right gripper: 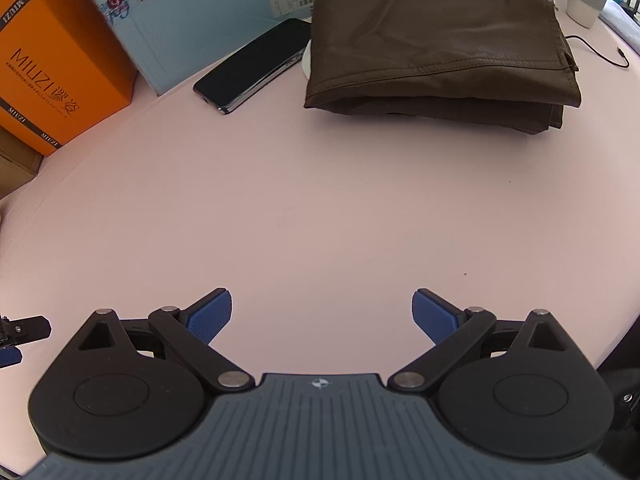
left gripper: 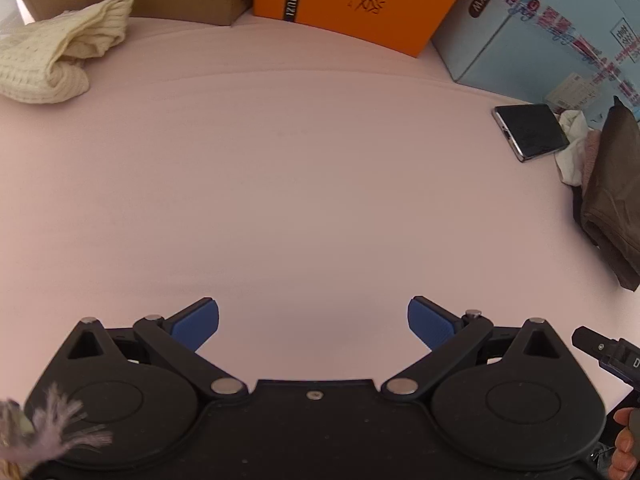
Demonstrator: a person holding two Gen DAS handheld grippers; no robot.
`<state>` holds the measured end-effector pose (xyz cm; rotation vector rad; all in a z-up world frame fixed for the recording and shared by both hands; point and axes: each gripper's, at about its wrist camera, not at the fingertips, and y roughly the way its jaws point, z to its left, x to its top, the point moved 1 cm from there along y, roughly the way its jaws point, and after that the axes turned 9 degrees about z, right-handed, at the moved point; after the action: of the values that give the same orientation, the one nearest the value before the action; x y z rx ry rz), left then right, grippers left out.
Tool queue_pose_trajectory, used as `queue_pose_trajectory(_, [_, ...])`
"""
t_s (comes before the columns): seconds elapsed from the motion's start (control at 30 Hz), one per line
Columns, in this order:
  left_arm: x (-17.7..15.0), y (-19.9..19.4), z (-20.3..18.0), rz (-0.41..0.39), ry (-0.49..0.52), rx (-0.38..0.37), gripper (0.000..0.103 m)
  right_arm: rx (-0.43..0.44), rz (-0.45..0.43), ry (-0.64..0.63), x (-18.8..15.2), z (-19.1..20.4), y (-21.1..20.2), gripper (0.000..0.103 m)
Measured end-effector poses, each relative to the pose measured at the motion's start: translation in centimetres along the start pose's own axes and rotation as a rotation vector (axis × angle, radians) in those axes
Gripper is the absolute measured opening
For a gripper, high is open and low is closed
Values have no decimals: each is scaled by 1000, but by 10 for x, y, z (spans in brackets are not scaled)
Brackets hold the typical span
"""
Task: Fold clothes
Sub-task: 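Close both grippers on the brown garment's edge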
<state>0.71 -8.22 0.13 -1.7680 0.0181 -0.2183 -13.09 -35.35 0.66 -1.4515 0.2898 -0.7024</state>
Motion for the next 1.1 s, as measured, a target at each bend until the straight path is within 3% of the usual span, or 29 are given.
queue_pose_trajectory(0.1, [5, 0, -24, -26, 42, -43, 103, 10, -33, 31, 5, -16, -3, 95])
queue_pose_trajectory(0.23, [13, -3, -70, -152, 128, -43, 103, 29, -102, 111, 17, -48, -11, 93])
queue_pose_trajectory(0.53, [35, 10, -169, -373, 312, -263, 103, 144, -340, 300, 40, -135, -36, 89])
queue_pose_trajectory(0.63, [46, 10, -198, -429, 383, -306, 103, 141, -417, 331, 52, -160, -42, 90])
queue_pose_trajectory(0.83, [69, 9, -247, -503, 522, -334, 103, 131, -508, 347, 83, -194, -37, 92])
queue_pose_trajectory(1.03, [96, 26, -283, -456, 588, -369, 101, 216, -527, 400, 113, -211, -14, 92])
queue_pose_trajectory(1.1, [102, 34, -294, -430, 593, -375, 100, 271, -517, 447, 120, -216, -3, 85])
